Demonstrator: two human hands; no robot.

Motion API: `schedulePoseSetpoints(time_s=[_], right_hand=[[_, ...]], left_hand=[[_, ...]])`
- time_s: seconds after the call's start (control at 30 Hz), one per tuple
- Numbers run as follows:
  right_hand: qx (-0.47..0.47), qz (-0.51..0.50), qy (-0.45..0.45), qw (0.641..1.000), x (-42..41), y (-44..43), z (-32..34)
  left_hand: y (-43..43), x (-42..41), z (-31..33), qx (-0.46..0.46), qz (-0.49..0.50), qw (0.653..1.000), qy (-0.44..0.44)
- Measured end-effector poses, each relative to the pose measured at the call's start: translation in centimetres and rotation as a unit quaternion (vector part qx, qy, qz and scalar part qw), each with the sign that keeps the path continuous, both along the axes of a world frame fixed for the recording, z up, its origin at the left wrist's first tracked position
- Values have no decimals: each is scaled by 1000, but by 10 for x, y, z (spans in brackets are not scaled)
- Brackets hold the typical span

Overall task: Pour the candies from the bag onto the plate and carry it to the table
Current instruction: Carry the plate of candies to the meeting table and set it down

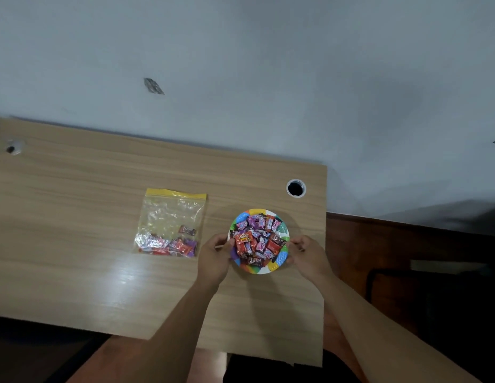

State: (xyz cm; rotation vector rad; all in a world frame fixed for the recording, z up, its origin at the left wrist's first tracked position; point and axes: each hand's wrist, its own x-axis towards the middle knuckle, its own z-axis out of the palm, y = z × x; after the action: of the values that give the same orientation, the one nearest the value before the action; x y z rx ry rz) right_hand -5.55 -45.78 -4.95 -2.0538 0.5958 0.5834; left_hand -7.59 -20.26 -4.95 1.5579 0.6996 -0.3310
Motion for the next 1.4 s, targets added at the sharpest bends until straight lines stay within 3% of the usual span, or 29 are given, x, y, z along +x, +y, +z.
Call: schedulePoseSetpoints(time_s=[0.4, 0.77, 1.4], right_hand=[[16, -165, -92, 982, -86, 8, 79], [9, -306, -160, 939, -205, -25, 128], [-15, -482, -197, 853, -599, -108, 167]], left_hand=[[6, -11, 82, -55, -138, 989, -28], [-56, -66, 133, -66, -283, 955, -69], [-206, -378, 165, -77, -482, 871, -45]])
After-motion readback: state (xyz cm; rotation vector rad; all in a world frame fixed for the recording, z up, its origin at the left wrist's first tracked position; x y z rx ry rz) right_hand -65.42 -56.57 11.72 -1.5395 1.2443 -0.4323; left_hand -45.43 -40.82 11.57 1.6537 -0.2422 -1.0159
